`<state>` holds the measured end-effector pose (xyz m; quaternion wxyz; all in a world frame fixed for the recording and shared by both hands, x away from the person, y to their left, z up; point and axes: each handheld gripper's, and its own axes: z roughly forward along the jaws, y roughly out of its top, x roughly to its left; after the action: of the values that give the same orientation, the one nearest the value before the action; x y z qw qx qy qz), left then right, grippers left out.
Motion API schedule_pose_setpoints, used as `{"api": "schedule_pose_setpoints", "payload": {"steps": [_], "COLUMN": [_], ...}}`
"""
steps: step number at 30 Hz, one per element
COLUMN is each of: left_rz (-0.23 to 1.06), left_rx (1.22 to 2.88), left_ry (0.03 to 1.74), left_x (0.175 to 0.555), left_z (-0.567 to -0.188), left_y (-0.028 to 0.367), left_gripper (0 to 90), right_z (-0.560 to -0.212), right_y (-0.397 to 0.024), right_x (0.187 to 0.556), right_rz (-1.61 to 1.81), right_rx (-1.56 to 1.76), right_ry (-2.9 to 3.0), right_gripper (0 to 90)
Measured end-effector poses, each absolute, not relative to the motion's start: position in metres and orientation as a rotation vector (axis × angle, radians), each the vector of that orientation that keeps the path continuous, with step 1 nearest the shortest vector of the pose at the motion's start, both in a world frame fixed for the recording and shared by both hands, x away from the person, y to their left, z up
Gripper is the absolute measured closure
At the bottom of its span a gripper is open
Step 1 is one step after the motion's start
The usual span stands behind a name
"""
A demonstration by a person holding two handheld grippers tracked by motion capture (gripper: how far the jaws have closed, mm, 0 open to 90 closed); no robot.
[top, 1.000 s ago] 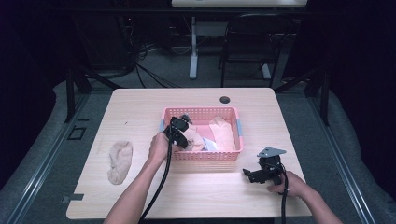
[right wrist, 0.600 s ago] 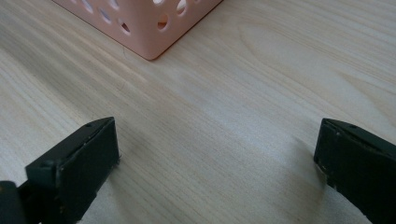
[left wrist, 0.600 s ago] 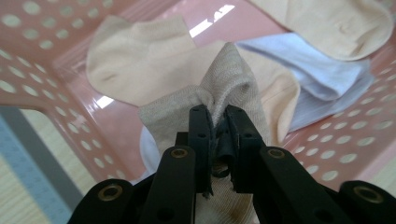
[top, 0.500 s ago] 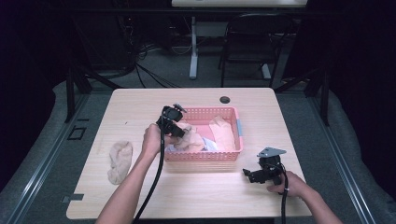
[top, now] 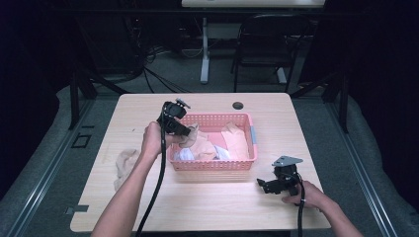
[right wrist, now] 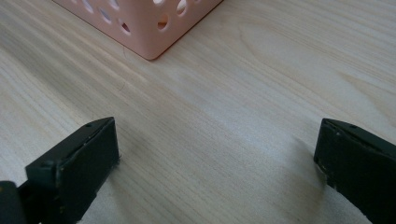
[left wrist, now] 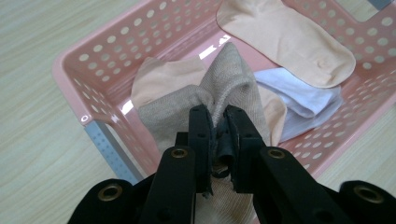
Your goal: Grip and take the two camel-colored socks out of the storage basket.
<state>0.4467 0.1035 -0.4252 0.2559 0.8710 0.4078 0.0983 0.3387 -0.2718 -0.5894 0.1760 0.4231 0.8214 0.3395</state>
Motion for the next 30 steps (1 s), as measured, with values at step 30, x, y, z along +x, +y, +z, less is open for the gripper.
{"api": "schedule_pose_setpoints", "payload": {"steps": [30], "left_rz": [0.368], "left_rx": [2.296], "left_ry": [1.110], "left_x": [0.427], "left_z": [-0.369], "left_y": [0.140], "left_gripper": [81.4], "right_z": [-0.589], "right_y": [-0.272], "right_x": [0.339], "right_rz": [0.963], "right_rx": [1.197], "right_ry": [2.329], "right_gripper": [0.0]}}
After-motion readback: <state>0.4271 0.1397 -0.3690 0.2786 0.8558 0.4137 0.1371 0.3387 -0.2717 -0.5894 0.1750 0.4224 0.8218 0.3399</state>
